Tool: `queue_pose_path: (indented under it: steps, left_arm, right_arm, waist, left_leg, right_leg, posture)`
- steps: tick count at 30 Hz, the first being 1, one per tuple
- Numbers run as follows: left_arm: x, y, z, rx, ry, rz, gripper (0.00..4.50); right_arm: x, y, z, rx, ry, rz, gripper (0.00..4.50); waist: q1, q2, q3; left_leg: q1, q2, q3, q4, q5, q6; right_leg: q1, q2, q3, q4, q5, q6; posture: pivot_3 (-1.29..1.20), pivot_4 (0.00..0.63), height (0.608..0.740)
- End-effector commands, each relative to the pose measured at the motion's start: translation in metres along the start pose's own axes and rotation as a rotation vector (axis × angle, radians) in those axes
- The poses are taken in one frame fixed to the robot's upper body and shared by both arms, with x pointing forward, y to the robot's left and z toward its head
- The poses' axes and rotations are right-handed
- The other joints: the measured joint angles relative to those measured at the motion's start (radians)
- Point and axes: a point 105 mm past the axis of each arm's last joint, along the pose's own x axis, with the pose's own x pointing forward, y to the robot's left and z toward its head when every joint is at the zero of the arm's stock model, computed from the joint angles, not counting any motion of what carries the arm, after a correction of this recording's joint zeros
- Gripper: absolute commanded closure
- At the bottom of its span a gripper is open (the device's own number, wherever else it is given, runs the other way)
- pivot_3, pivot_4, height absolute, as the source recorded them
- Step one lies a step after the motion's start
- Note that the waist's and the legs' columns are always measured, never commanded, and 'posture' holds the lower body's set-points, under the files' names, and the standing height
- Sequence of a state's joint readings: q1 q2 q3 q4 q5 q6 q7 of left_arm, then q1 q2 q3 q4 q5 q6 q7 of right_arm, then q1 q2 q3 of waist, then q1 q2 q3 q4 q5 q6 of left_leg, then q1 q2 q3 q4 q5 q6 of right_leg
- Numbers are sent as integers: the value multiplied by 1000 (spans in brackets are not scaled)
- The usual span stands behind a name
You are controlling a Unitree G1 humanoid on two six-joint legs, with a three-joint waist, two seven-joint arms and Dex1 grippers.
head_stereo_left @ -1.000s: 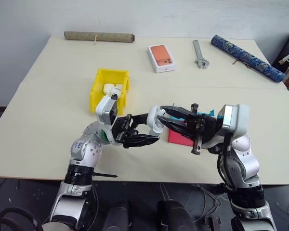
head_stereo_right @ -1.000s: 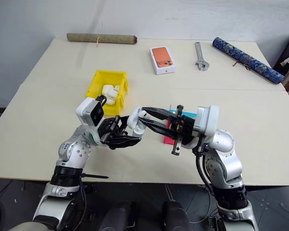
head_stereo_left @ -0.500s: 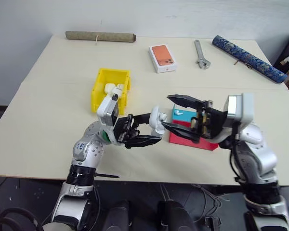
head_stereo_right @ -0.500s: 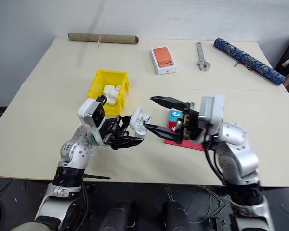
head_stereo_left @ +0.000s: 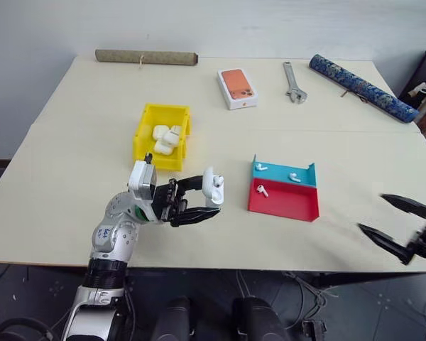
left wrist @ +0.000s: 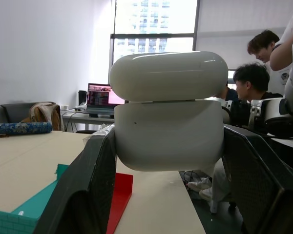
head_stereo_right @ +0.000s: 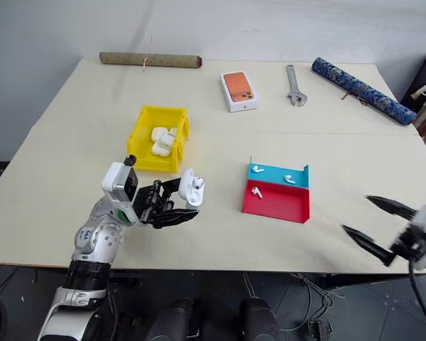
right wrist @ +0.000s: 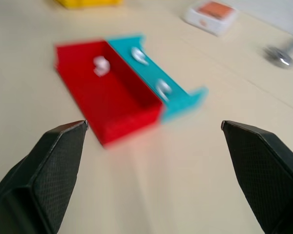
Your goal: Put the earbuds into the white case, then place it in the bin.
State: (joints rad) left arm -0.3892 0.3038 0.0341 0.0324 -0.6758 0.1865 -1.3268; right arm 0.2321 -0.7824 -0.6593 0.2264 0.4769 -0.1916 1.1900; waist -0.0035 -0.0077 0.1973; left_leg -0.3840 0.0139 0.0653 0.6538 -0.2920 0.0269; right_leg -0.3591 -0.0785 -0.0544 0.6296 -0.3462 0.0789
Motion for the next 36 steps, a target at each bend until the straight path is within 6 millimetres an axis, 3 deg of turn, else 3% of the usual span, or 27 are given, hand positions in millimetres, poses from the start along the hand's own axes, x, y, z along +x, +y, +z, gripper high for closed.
queue_pose_path:
  steps: [1,4,8,13,16,18,24,30,36]
  left_arm:
    - [-5,0,10,59,5,33,1724]
    - [-9,1,11,50,10,53,1724]
    - [-9,1,14,59,12,57,1724]
    - [-5,2,15,63,9,46,1724]
    - [-3,2,14,60,6,42,1724]
    - [-1,1,13,44,1,38,1724]
    - [2,-2,11,34,-4,35,1724]
    - [4,-4,9,37,-6,43,1724]
    - [3,-7,7,35,-5,58,1724]
  right_arm:
    - [-8,-13,0,-98,48,-72,8]
    - [12,-15,9,-161,77,-58,8]
    - [51,-10,50,-121,-5,19,8]
    - [94,5,88,-125,69,205,8]
    - [121,10,108,-115,115,268,622]
    - [137,15,115,-129,142,310,1261]
    - [179,19,114,-170,305,358,3356]
    - [204,17,109,-222,453,373,3356]
    - [214,27,102,-227,536,432,3356]
  waist:
    - [-6,0,0]
    - [-19,1,0]
    - [-27,2,0]
    - [-17,2,0]
    - [-13,2,0]
    - [-12,2,0]
    - [-4,2,0]
    - [0,2,0]
    - [-1,2,0]
  left_leg:
    - [1,0,1,-1,2,-3]
    - [2,0,1,-3,3,-5]
    - [4,0,2,-4,5,-7]
    - [5,0,0,-5,4,-8]
    - [4,0,0,-4,4,-8]
    - [3,0,0,-4,4,-8]
    - [-7,0,0,-1,4,-9]
    - [-11,0,1,-1,5,-9]
    - [-11,0,1,0,5,-8]
  right_leg:
    - [0,0,1,0,0,0]
    - [0,0,2,0,0,0]
    - [0,0,2,2,0,0]
    - [-1,0,1,6,0,0]
    - [-1,-1,1,5,0,0]
    - [-2,-1,1,4,0,0]
    - [-13,-1,1,7,0,0]
    - [-17,-1,0,8,0,0]
    - [-17,-1,0,8,0,0]
  posture:
    - [0,150,740]
    - [0,150,740]
    - [0,150,740]
    - [0,150,740]
    - [0,150,740]
    - [0,150,740]
    - [0,150,740]
    - [0,150,740]
    - [0,150,740]
